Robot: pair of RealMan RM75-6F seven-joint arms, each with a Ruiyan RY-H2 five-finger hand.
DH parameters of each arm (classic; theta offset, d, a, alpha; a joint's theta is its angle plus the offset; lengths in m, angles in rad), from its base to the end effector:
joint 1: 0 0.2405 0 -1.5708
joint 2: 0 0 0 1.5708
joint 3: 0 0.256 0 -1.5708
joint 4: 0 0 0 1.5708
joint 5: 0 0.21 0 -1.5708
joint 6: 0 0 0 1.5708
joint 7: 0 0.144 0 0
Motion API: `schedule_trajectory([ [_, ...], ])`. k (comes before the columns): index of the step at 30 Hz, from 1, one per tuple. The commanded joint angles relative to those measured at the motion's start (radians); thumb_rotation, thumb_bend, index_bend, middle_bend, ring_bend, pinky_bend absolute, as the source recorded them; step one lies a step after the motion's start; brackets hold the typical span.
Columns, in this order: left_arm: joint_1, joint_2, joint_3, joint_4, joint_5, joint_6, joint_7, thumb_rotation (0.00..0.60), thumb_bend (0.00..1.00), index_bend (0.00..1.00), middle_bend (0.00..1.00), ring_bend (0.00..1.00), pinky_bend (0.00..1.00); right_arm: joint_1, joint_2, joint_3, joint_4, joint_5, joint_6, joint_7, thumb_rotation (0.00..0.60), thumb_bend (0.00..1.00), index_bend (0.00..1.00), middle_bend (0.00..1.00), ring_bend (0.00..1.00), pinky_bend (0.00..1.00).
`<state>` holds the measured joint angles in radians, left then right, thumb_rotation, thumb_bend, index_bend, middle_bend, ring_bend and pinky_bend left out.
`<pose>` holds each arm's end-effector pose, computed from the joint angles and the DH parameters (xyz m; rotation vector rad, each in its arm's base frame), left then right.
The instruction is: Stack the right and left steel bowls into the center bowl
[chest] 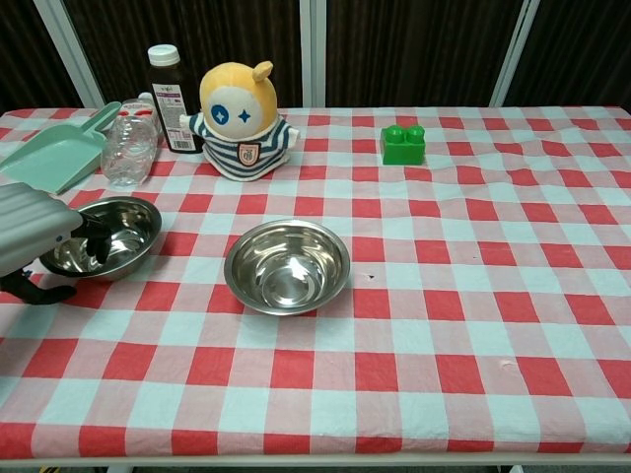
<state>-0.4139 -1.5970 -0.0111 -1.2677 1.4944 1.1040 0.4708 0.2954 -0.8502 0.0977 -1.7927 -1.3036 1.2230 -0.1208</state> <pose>-0.2590 0.2570 -0.0264 -1.9568 -0.5972 -0.6413 -0.2785 -0.2472 0.2095 1.5134 -0.8487 0.7115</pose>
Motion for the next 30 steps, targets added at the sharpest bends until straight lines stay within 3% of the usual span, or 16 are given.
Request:
schedule_trajectory([
  [1,-0.007,-0.014,0.0,0.022,0.009,0.009,-0.011,0.6,0.28,0.51,0.55,0.87,0.9,0.001,-0.002,0.002,0.003,0.004,-0.004,-0.001,0.6,0.07,0.01,0.03,0.0,0.0],
  [13,-0.014,-0.045,0.004,0.073,0.018,0.037,-0.026,0.6,0.34,0.64,0.65,0.91,0.93,0.003,-0.009,0.006,0.013,0.01,-0.021,0.003,0.6,0.07,0.01,0.03,0.0,0.0],
  [30,-0.009,-0.049,0.013,0.081,0.032,0.079,-0.026,0.6,0.37,0.68,0.7,0.94,0.95,-0.003,-0.009,0.009,0.015,0.005,-0.02,0.007,0.6,0.07,0.01,0.04,0.0,0.0],
])
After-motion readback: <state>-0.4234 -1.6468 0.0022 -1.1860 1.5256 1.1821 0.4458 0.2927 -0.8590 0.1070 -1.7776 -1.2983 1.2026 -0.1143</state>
